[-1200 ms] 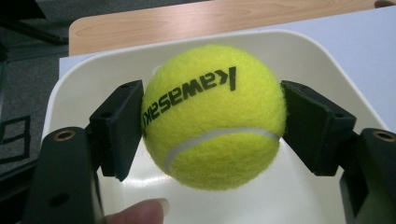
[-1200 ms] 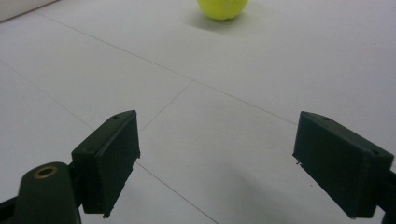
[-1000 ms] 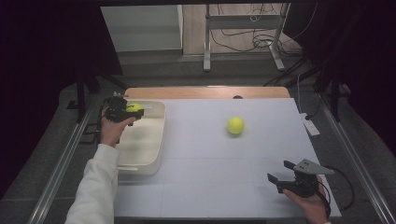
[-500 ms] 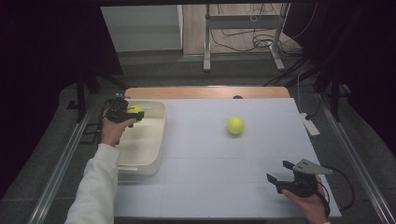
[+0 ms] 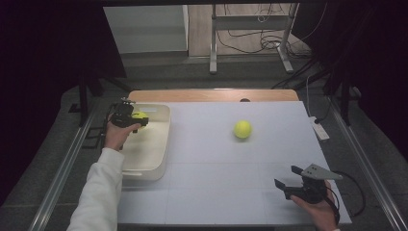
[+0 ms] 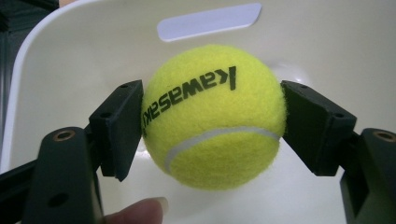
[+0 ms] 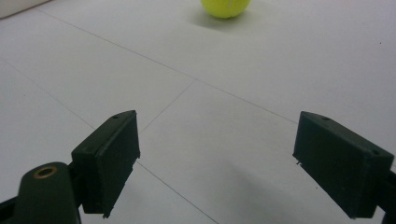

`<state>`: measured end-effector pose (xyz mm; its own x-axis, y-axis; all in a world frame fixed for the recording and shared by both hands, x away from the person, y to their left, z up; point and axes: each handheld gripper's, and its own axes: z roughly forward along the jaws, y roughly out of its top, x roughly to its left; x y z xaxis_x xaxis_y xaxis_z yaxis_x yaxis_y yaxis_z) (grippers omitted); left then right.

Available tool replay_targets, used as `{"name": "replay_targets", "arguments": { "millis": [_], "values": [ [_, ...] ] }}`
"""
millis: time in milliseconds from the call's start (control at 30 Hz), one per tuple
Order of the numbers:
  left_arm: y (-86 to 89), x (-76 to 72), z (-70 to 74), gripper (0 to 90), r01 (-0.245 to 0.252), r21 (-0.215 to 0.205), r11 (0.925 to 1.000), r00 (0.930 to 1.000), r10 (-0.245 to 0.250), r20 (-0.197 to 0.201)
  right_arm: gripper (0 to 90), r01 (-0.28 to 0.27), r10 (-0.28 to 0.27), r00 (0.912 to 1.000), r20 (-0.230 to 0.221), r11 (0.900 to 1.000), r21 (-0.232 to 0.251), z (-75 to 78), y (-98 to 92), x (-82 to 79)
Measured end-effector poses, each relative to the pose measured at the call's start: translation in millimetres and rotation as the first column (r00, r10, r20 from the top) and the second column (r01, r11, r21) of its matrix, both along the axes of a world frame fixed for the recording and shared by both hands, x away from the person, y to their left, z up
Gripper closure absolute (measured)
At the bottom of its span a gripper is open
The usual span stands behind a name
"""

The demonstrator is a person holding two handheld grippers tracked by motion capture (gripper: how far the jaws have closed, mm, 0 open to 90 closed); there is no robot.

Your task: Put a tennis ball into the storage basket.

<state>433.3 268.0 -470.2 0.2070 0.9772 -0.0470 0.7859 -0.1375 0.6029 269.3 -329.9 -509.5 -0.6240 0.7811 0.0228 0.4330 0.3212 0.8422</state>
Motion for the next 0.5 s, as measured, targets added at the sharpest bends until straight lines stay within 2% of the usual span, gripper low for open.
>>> {"name": "replay_targets", "arguments": {
  "millis": [300,500],
  "values": [
    [-0.8,4.7,-6.7,26.4,-0.011,0.024,0.9996,0.9994,0.012,-0.033,14.7,0.001,-0.001,1.0,0.0,1.0,0.0,-0.2,-0.3,0.2],
    [-0.8,5.9,-7.8,26.2,-0.016,0.035,0.9993,0.9992,0.018,-0.035,14.7,0.0,0.0,1.0,-0.002,1.0,0.0,-0.3,-0.5,0.4]
  ]
}}
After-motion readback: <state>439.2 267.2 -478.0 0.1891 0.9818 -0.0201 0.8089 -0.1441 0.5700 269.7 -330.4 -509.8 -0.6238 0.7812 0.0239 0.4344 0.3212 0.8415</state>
